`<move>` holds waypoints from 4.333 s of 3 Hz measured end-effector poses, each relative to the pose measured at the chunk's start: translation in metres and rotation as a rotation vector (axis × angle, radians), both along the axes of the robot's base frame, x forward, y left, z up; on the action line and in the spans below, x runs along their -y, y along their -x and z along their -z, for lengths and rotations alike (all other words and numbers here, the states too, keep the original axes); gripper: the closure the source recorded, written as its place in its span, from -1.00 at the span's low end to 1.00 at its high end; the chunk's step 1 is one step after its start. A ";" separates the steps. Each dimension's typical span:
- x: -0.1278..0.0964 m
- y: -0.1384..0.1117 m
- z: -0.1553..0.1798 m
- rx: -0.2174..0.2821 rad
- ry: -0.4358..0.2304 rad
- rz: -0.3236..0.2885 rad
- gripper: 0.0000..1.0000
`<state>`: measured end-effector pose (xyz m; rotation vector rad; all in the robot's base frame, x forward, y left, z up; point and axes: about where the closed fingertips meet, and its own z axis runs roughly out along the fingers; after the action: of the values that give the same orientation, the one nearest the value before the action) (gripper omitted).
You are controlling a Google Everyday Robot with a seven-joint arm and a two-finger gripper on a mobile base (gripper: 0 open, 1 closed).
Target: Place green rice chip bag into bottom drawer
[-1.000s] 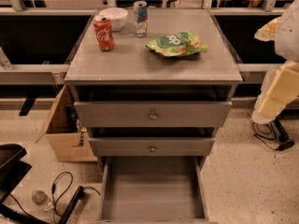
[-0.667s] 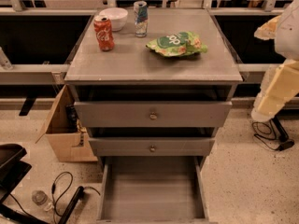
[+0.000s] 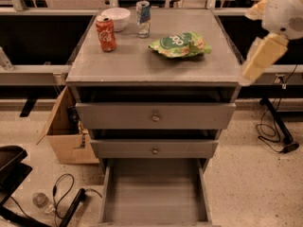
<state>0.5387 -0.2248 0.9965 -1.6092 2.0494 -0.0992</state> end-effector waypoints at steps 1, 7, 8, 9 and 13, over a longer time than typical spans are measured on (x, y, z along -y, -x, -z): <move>-0.008 -0.073 0.009 0.013 -0.086 0.010 -1.00; -0.076 -0.243 0.092 0.064 -0.277 -0.119 -1.00; -0.097 -0.260 0.111 0.055 -0.308 -0.154 -0.70; -0.112 -0.270 0.137 0.013 -0.311 -0.159 -0.25; -0.099 -0.263 0.114 0.046 -0.268 -0.163 1.00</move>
Offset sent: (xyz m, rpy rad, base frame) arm 0.2050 0.0278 -0.0427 0.2852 -0.0574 -0.0567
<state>0.8022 -0.1258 0.8821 -1.5804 1.8020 0.1875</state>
